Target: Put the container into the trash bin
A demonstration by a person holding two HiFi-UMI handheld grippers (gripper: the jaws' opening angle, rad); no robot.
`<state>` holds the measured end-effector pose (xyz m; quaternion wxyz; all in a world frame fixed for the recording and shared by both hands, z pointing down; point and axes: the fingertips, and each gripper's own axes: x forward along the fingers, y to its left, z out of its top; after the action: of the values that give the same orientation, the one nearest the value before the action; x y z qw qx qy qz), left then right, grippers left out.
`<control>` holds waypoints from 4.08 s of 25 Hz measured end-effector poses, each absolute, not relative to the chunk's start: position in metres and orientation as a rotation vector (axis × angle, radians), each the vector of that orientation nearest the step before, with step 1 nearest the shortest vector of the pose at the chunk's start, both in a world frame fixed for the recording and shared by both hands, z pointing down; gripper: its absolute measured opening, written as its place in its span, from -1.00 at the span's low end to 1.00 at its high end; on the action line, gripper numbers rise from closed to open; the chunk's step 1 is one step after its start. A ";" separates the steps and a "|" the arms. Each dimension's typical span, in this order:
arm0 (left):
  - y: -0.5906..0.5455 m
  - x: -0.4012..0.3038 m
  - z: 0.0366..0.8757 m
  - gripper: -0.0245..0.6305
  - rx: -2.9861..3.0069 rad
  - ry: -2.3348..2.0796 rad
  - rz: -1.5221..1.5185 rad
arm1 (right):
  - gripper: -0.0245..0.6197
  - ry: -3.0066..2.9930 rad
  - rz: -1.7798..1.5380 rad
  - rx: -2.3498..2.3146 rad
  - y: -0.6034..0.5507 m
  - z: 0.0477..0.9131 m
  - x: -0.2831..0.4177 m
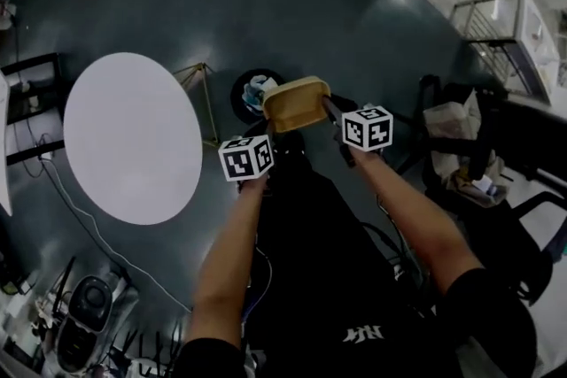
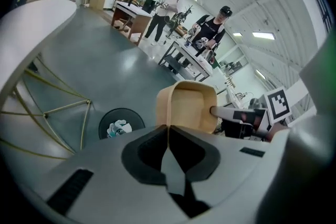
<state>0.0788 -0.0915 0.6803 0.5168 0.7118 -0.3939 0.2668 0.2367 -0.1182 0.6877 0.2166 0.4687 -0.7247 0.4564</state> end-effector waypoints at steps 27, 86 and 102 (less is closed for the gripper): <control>-0.057 0.019 0.904 -0.89 1.442 -1.135 0.630 | -0.74 -1.942 1.288 1.068 -0.108 0.916 0.170; -0.093 0.064 0.740 -0.92 1.805 -1.022 0.596 | -0.77 -2.396 1.140 1.017 -0.125 0.695 0.085; -0.159 0.012 0.363 -0.92 2.344 -1.173 0.281 | -0.78 -2.912 0.695 0.752 -0.118 0.365 0.064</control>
<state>0.0120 -0.1593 0.3633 0.2501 0.8609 -0.4309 0.1030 0.0643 -0.1184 0.3649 0.0275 0.2437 -0.9430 0.2249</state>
